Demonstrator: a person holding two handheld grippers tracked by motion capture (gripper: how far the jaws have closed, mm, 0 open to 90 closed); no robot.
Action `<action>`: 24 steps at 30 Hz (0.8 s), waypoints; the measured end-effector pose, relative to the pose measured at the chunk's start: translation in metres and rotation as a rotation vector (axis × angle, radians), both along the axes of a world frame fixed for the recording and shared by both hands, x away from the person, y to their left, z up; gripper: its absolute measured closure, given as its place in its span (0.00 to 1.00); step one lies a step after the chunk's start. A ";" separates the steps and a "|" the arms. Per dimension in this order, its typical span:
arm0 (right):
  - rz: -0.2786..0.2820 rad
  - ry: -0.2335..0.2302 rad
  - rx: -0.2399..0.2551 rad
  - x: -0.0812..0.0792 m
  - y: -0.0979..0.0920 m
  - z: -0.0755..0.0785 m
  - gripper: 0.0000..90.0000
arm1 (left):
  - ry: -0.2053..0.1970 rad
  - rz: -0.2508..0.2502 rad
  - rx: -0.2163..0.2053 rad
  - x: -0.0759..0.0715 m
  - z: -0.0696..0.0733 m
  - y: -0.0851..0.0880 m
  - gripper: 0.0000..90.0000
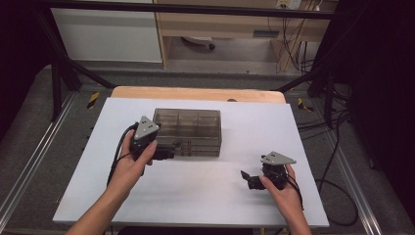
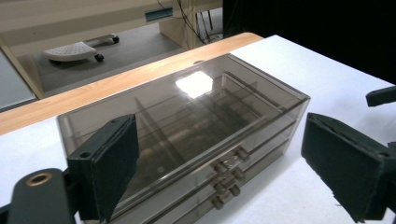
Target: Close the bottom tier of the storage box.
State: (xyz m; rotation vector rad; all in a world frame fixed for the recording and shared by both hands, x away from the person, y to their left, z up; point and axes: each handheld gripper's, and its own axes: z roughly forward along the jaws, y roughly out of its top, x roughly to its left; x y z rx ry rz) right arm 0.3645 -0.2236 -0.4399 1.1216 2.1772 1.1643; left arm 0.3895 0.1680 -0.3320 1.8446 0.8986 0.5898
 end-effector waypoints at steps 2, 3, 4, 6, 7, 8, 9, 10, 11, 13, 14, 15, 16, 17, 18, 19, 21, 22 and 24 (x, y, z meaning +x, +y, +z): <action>0.003 -0.004 0.001 0.000 0.000 0.000 0.02 | -0.002 0.009 -0.012 0.000 0.001 0.005 0.10; 0.005 -0.009 0.001 0.000 0.000 0.000 0.02 | -0.004 0.009 -0.014 0.000 0.002 0.008 0.07; 0.006 -0.010 0.000 0.000 0.001 0.001 0.02 | -0.006 0.010 -0.017 0.000 0.002 0.011 0.06; 0.007 -0.012 0.000 -0.001 0.001 0.000 0.02 | -0.006 0.017 -0.021 0.001 0.002 0.016 0.06; 0.004 -0.011 0.005 -0.001 0.001 0.000 0.02 | -0.005 0.020 -0.022 0.002 0.002 0.018 0.05; 0.002 -0.013 0.007 -0.001 0.000 0.000 0.02 | -0.004 0.026 -0.021 0.002 0.001 0.022 0.05; 0.001 -0.014 0.007 -0.001 0.000 0.000 0.02 | -0.001 0.031 -0.022 0.003 0.001 0.025 0.05; 0.002 -0.017 0.006 -0.001 0.000 0.000 0.02 | -0.004 0.042 -0.021 0.003 0.000 0.029 0.05; 0.003 -0.016 0.007 -0.001 0.000 0.000 0.02 | -0.003 0.048 -0.024 0.003 -0.001 0.032 0.05; 0.003 -0.016 0.006 -0.001 0.000 0.000 0.02 | 0.000 0.051 -0.027 0.003 -0.002 0.038 0.05; 0.005 -0.016 0.006 -0.001 0.000 0.000 0.02 | 0.000 0.057 -0.028 0.003 -0.002 0.041 0.05; 0.004 -0.016 0.006 -0.001 0.000 0.000 0.02 | 0.002 0.062 -0.027 0.002 -0.002 0.044 0.05; 0.004 -0.017 0.007 -0.001 0.000 0.000 0.03 | 0.001 0.064 -0.026 0.002 -0.002 0.046 0.05; 0.007 -0.017 0.007 -0.001 0.000 0.000 0.03 | 0.000 0.067 -0.028 0.002 -0.002 0.049 0.05; 0.006 -0.020 0.005 -0.001 0.000 0.000 0.03 | 0.003 0.067 -0.033 0.001 -0.002 0.051 0.05; 0.005 -0.021 0.005 -0.001 0.000 0.000 0.03 | -0.001 0.071 -0.035 0.001 -0.001 0.053 0.05; 0.004 -0.019 0.004 -0.001 0.000 0.000 0.03 | -0.007 0.079 -0.042 -0.001 0.000 0.057 0.05; 0.003 -0.020 0.002 -0.001 0.000 0.000 0.03 | -0.010 0.081 -0.043 -0.001 0.001 0.059 0.05; 0.004 -0.018 -0.001 -0.001 0.001 0.000 0.03 | -0.019 0.089 -0.044 -0.002 0.003 0.064 0.06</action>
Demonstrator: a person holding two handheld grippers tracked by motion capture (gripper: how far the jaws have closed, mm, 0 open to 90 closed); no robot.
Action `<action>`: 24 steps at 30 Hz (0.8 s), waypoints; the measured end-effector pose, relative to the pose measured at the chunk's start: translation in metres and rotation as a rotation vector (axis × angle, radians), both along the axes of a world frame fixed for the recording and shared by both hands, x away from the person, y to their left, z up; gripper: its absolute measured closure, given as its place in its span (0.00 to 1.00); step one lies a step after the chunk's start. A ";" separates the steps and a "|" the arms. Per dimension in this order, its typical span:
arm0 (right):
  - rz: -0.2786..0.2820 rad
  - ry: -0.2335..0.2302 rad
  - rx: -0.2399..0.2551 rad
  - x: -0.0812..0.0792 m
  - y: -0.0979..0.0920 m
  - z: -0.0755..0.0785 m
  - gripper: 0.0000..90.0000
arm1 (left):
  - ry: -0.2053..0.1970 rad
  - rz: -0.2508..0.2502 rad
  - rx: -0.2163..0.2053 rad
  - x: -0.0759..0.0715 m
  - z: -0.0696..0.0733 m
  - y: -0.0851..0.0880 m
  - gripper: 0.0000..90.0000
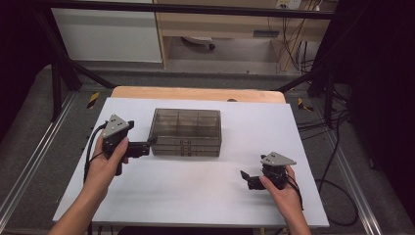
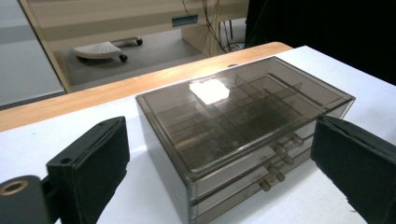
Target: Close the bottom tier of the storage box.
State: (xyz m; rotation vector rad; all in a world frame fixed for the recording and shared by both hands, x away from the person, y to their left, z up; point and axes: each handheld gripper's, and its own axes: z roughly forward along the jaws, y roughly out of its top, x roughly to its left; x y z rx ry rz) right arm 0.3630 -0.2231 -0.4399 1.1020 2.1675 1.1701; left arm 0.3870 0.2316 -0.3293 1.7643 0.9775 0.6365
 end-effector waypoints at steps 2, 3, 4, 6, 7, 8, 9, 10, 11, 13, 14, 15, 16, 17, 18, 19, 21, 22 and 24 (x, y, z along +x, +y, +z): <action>0.001 0.000 -0.001 0.000 0.000 0.000 0.03 | -0.005 0.004 -0.004 -0.002 0.001 0.004 0.06; 0.001 0.001 -0.001 0.000 0.000 0.000 0.03 | -0.008 0.006 -0.005 -0.002 0.002 0.006 0.06; 0.001 0.001 -0.003 0.000 0.000 0.000 0.03 | -0.013 0.008 -0.006 -0.003 0.002 0.008 0.06; 0.008 0.000 -0.015 0.001 0.000 -0.001 0.02 | -0.020 0.011 -0.009 -0.004 0.004 0.011 0.06; 0.009 0.001 -0.015 0.001 0.000 -0.001 0.02 | -0.024 0.012 -0.007 -0.005 0.004 0.013 0.06; 0.009 0.002 -0.015 0.001 0.000 -0.001 0.02 | -0.027 0.014 -0.011 -0.006 0.004 0.014 0.06; 0.008 0.004 -0.012 0.000 0.000 0.000 0.02 | -0.031 0.015 -0.014 -0.007 0.005 0.016 0.06; 0.009 0.004 -0.012 0.000 0.000 0.000 0.02 | -0.033 0.015 -0.012 -0.007 0.005 0.017 0.06; 0.010 0.003 -0.016 0.000 0.000 0.000 0.02 | -0.035 0.014 -0.012 -0.008 0.005 0.018 0.06; 0.010 0.007 -0.014 0.000 0.001 -0.001 0.02 | -0.040 0.015 -0.012 -0.010 0.005 0.021 0.06; 0.010 0.006 -0.013 0.000 0.001 -0.001 0.02 | -0.046 0.019 -0.007 -0.011 0.005 0.022 0.06; 0.011 0.005 -0.016 0.001 0.000 -0.001 0.02 | -0.049 0.018 -0.006 -0.012 0.005 0.024 0.06; 0.010 0.007 -0.015 0.001 0.000 -0.001 0.02 | -0.051 0.017 -0.008 -0.012 0.005 0.024 0.05; 0.011 0.009 -0.014 0.001 0.001 -0.001 0.02 | -0.055 0.015 -0.007 -0.013 0.004 0.025 0.06; 0.012 0.010 -0.016 0.001 0.001 -0.001 0.02 | -0.066 0.011 -0.006 -0.014 0.004 0.026 0.05; 0.011 0.012 -0.015 0.001 0.001 -0.001 0.02 | -0.076 0.002 -0.008 -0.014 0.004 0.027 0.05; 0.012 0.012 -0.015 0.001 0.001 -0.001 0.02 | -0.089 -0.002 -0.015 -0.016 0.004 0.029 0.05; 0.012 0.011 -0.015 0.001 0.001 -0.001 0.02 | -0.095 -0.004 -0.018 -0.016 0.005 0.030 0.05; 0.013 0.011 -0.014 0.000 0.001 -0.001 0.02 | -0.108 -0.004 -0.020 -0.018 0.006 0.031 0.06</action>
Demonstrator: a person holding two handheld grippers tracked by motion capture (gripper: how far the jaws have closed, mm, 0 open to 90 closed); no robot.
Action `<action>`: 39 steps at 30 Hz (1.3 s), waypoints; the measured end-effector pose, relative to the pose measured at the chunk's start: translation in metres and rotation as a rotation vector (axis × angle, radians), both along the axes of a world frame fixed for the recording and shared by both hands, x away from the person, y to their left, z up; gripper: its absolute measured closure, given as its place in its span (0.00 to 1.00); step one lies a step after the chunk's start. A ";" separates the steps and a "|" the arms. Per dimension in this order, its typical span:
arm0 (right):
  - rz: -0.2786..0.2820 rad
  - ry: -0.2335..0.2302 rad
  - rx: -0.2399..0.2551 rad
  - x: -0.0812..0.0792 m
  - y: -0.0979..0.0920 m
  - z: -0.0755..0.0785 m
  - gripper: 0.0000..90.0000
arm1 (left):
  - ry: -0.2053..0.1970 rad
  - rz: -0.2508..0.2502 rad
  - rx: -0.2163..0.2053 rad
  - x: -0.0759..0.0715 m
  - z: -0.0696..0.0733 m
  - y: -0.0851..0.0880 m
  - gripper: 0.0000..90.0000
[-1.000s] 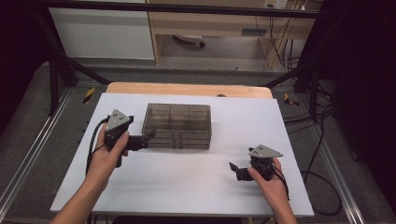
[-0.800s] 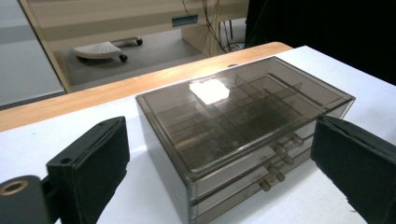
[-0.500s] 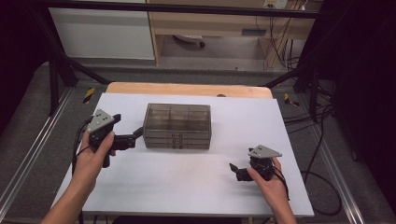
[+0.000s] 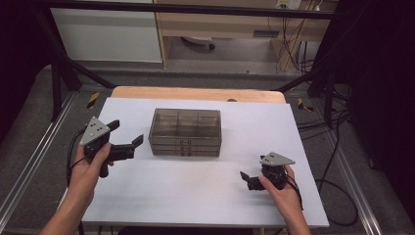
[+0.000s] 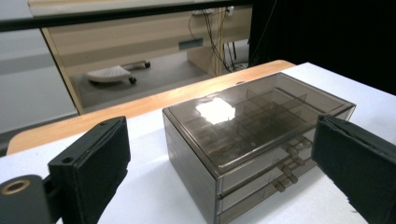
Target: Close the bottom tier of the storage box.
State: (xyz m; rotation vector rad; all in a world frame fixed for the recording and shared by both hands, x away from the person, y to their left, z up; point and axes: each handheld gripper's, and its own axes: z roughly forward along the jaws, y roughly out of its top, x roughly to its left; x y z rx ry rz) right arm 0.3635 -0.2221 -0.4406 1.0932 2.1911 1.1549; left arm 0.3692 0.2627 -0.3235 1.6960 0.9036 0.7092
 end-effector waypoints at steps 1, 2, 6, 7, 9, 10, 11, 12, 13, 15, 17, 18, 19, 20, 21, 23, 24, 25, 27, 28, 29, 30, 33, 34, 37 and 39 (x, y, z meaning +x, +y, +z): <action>0.000 0.000 0.000 0.000 0.000 0.000 0.02 | -0.002 0.001 -0.004 -0.001 0.001 0.001 0.06; 0.000 0.000 0.000 0.000 0.000 0.000 0.02 | -0.004 0.002 -0.006 -0.001 0.001 0.002 0.06; 0.001 0.001 0.001 0.000 0.000 0.000 0.02 | -0.006 0.006 -0.006 -0.004 0.002 0.005 0.06; 0.001 0.001 0.001 0.000 0.000 0.000 0.02 | -0.006 0.007 -0.005 -0.005 0.001 0.006 0.06; 0.002 0.000 -0.001 0.000 0.000 0.000 0.02 | -0.004 0.010 -0.004 -0.006 0.001 0.008 0.06; 0.002 0.000 -0.001 0.000 0.000 0.000 0.02 | -0.004 0.015 -0.010 -0.007 0.001 0.009 0.07; 0.001 0.000 0.000 0.000 0.000 0.000 0.02 | -0.004 0.016 -0.008 -0.007 0.000 0.011 0.07; 0.001 0.000 0.000 0.000 0.000 0.000 0.02 | -0.004 0.016 -0.009 -0.008 0.000 0.012 0.07; 0.000 0.001 0.000 0.000 0.000 0.000 0.02 | -0.007 0.014 -0.006 -0.009 0.000 0.014 0.07; 0.001 0.000 0.000 0.000 0.000 0.000 0.02 | -0.012 0.014 -0.001 -0.010 0.000 0.016 0.07; 0.000 0.000 -0.001 0.000 0.000 0.000 0.02 | -0.013 0.013 0.010 -0.011 -0.001 0.020 0.07; 0.000 0.000 -0.001 0.000 0.000 0.000 0.02 | -0.015 0.017 0.014 -0.012 -0.002 0.021 0.07; 0.000 0.001 -0.002 0.000 0.000 0.000 0.02 | -0.016 0.022 0.012 -0.013 -0.002 0.022 0.07; 0.000 0.001 -0.003 0.000 0.000 0.000 0.02 | -0.015 0.025 0.010 -0.013 -0.003 0.023 0.07; 0.001 0.001 -0.003 0.000 0.000 0.000 0.02 | -0.015 0.028 0.006 -0.014 -0.004 0.025 0.07; 0.002 0.000 -0.004 0.000 0.000 0.000 0.02 | -0.015 0.033 0.004 -0.015 -0.005 0.027 0.07; 0.001 0.000 -0.003 0.000 0.000 0.000 0.02 | -0.015 0.036 0.005 -0.015 -0.005 0.029 0.07; 0.001 0.000 -0.003 0.000 0.000 0.000 0.02 | -0.014 0.038 0.004 -0.015 -0.006 0.030 0.07; 0.000 0.001 -0.001 0.000 0.000 0.000 0.02 | -0.014 0.046 0.001 -0.016 -0.007 0.034 0.07; -0.001 0.001 -0.001 0.000 0.000 0.000 0.02 | -0.013 0.049 -0.002 -0.017 -0.008 0.035 0.07; 0.000 0.000 -0.001 0.000 0.000 0.000 0.02 | -0.012 0.054 -0.004 -0.017 -0.009 0.037 0.07; 0.000 -0.001 -0.001 0.000 -0.001 0.000 0.02 | -0.011 0.057 -0.002 -0.017 -0.009 0.039 0.07; -0.002 0.001 -0.002 0.000 0.000 0.000 0.02 | -0.009 0.070 -0.004 -0.018 -0.012 0.044 0.07; -0.003 0.001 -0.002 0.000 0.000 0.000 0.02 | -0.010 0.075 -0.008 -0.018 -0.013 0.046 0.07; 0.000 -0.002 0.000 0.000 -0.001 0.000 0.02 | -0.011 0.088 -0.008 -0.019 -0.015 0.051 0.07; 0.000 -0.002 0.000 0.000 -0.001 0.000 0.02 | -0.011 0.096 -0.011 -0.020 -0.015 0.054 0.07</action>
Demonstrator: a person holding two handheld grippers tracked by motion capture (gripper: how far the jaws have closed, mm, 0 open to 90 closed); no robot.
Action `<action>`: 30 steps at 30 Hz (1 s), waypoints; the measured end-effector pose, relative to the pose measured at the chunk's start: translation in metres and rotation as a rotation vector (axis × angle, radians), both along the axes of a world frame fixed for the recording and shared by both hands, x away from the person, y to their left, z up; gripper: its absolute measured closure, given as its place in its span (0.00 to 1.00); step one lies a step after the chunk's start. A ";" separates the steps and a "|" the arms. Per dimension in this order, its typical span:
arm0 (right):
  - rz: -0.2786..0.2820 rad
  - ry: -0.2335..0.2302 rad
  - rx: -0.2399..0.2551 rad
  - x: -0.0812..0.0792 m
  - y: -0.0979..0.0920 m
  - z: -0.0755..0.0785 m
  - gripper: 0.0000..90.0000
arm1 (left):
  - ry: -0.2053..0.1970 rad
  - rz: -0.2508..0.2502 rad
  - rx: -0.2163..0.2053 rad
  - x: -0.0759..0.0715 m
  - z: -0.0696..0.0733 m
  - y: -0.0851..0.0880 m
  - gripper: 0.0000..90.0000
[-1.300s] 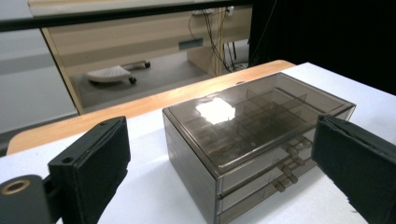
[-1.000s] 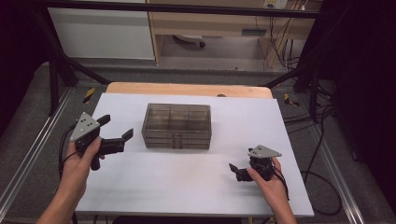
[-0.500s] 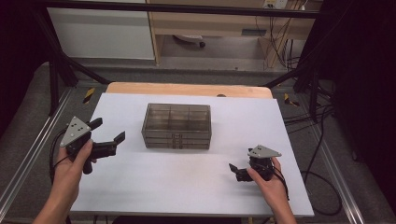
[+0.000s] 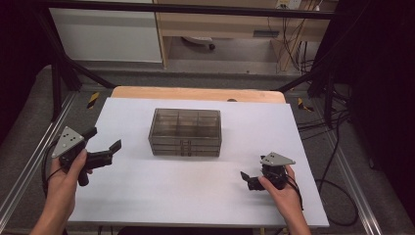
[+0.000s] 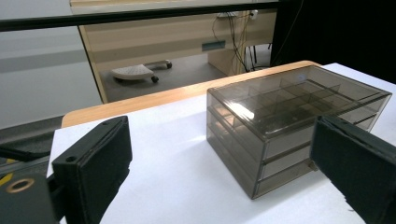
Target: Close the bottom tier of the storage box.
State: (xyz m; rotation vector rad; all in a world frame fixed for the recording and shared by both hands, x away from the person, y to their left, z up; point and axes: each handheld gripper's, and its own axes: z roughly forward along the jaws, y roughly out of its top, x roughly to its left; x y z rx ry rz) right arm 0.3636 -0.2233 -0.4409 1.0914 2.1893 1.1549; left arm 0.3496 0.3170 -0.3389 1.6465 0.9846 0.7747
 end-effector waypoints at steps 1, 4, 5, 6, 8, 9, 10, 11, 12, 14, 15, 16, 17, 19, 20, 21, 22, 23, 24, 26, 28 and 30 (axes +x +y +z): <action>0.001 -0.002 0.001 0.000 0.000 0.000 0.02 | 0.001 0.002 0.000 0.000 0.000 0.001 0.07; 0.004 -0.010 0.005 -0.001 0.000 0.001 0.02 | 0.007 0.006 -0.005 -0.002 -0.002 0.005 0.07; 0.005 -0.011 0.004 -0.001 0.000 0.001 0.02 | 0.008 0.007 -0.004 -0.002 -0.003 0.006 0.07; 0.005 -0.011 0.003 -0.001 0.000 0.001 0.02 | 0.006 0.012 -0.003 -0.003 -0.003 0.007 0.07; 0.003 -0.009 0.004 -0.001 -0.001 0.001 0.02 | 0.010 0.010 -0.005 -0.004 -0.005 0.009 0.07; 0.002 -0.009 0.005 -0.001 -0.001 0.001 0.02 | 0.011 0.011 -0.003 -0.004 -0.006 0.010 0.07; 0.000 -0.008 0.005 -0.001 -0.001 0.001 0.02 | 0.011 0.012 -0.003 -0.004 -0.006 0.011 0.07; -0.002 -0.008 0.006 -0.001 -0.001 0.001 0.02 | 0.012 0.013 -0.003 -0.005 -0.007 0.012 0.07; 0.000 -0.011 0.006 -0.001 -0.001 0.001 0.02 | 0.013 0.015 -0.002 -0.005 -0.008 0.013 0.07; -0.001 -0.012 0.006 -0.001 -0.002 0.001 0.02 | 0.013 0.016 -0.004 -0.006 -0.009 0.014 0.07; -0.002 -0.012 0.006 -0.001 -0.002 0.001 0.02 | 0.013 0.019 -0.001 -0.007 -0.010 0.014 0.07; -0.004 -0.012 0.008 -0.001 -0.002 0.001 0.02 | 0.016 0.016 -0.005 -0.007 -0.010 0.015 0.07; -0.004 -0.010 0.009 -0.001 -0.002 0.001 0.02 | 0.015 0.019 -0.001 -0.007 -0.011 0.015 0.07; -0.005 -0.010 0.009 -0.001 -0.003 0.001 0.02 | 0.017 0.020 -0.002 -0.008 -0.012 0.016 0.07; -0.006 -0.010 0.009 -0.001 -0.003 0.002 0.02 | 0.021 0.016 -0.005 -0.008 -0.013 0.016 0.07; -0.006 -0.011 0.010 -0.001 -0.003 0.002 0.02 | 0.022 0.017 -0.004 -0.008 -0.013 0.016 0.07; -0.006 -0.011 0.010 -0.001 -0.003 0.002 0.02 | 0.023 0.018 -0.006 -0.008 -0.014 0.016 0.07; -0.006 -0.012 0.011 -0.001 -0.003 0.002 0.02 | 0.021 0.022 -0.001 -0.008 -0.015 0.017 0.07; -0.007 -0.011 0.013 -0.001 -0.003 0.002 0.02 | 0.023 0.022 -0.002 -0.009 -0.016 0.017 0.07; -0.006 -0.012 0.014 -0.001 -0.004 0.002 0.02 | 0.027 0.022 -0.002 -0.009 -0.018 0.017 0.07; -0.007 -0.012 0.015 -0.001 -0.005 0.002 0.02 | 0.035 0.019 -0.007 -0.010 -0.020 0.018 0.07; -0.009 -0.012 0.017 -0.001 -0.005 0.003 0.02 | 0.038 0.021 -0.007 -0.010 -0.022 0.019 0.07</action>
